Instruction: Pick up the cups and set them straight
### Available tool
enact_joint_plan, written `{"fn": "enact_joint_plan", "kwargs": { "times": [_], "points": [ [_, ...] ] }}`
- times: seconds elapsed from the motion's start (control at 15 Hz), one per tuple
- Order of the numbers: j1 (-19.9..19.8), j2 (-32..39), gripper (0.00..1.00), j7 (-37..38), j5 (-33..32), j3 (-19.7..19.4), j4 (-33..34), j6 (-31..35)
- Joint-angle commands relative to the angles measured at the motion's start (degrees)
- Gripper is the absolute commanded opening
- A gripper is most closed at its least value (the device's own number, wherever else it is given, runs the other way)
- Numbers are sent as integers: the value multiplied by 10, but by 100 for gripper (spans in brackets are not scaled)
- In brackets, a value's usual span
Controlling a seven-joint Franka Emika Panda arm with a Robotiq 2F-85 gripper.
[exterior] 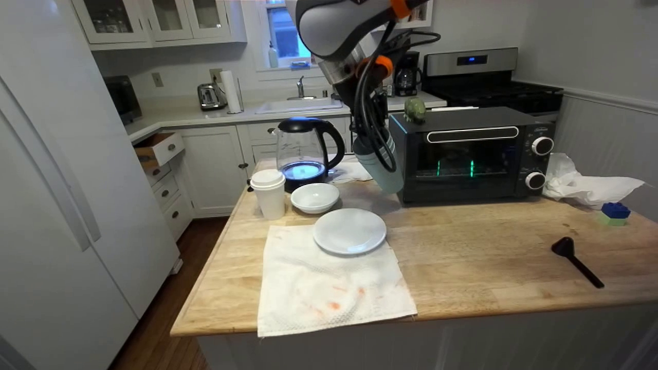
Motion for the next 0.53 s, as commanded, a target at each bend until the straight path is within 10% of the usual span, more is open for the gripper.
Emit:
{"fn": "enact_joint_plan", "kwargs": {
  "times": [0.0,0.47],
  "points": [
    [-26,15,2,9,95,9,53,-46],
    [-57,58,2,158,183,-4,97,1]
  ]
}}
